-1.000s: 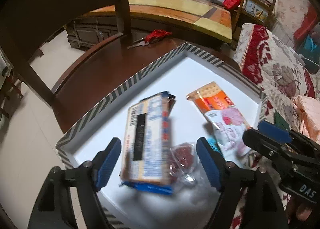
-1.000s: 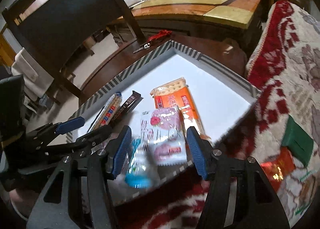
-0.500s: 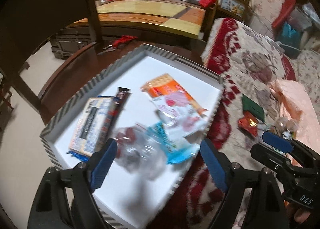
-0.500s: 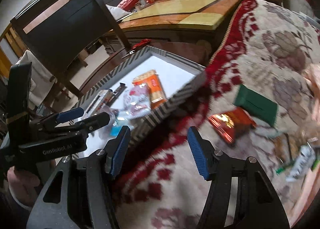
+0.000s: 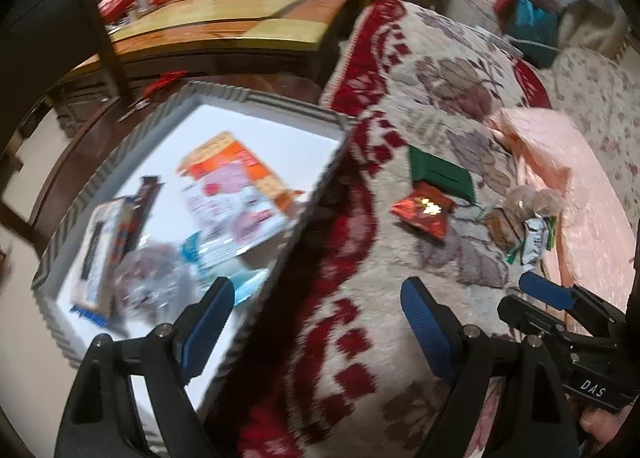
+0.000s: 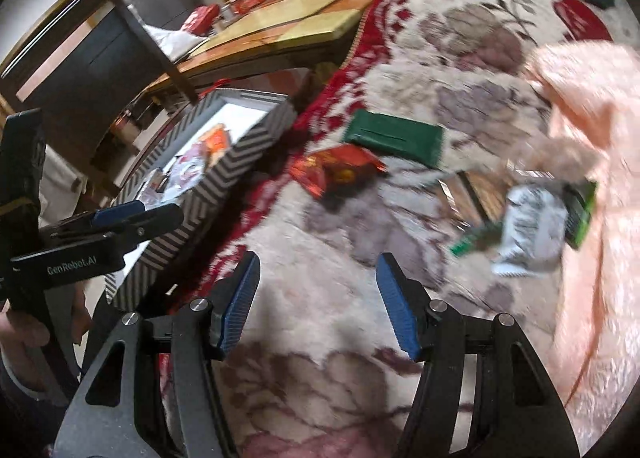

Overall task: Organize snacks
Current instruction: 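Move both tools back toward the remaining snacks on the blanket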

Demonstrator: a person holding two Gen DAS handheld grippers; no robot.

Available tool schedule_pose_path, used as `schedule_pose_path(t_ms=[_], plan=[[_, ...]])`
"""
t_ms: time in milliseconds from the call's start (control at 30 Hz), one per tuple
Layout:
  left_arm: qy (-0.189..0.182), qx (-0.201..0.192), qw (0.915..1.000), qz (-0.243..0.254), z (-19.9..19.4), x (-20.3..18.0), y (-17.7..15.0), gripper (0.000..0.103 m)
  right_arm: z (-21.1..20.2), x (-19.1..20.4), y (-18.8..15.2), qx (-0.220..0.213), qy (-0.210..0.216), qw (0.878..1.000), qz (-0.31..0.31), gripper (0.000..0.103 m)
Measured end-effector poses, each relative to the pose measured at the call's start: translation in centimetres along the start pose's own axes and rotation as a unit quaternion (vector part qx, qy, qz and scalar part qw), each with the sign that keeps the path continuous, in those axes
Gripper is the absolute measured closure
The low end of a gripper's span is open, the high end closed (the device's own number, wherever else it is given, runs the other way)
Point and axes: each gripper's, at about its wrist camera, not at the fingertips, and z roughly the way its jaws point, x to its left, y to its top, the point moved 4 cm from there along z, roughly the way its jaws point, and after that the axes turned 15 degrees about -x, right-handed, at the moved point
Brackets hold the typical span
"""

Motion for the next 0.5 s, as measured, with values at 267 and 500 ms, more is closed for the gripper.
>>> schedule_pose_path(t_ms=[267, 500], plan=[[-0.027, 0.015, 0.9992, 0.027, 2.4, -3.5, 0.8, 0.016, -0.8, -2.9, -0.3, -0.005, -0.014, 0.999, 0.028, 0.042], [-0.044, 0.022, 0.9979, 0.042, 3.9, -5.8, 1.1, 0.016, -1.2, -4.5, -0.1, -0.009, -0.027, 0.999, 0.035, 0.042]])
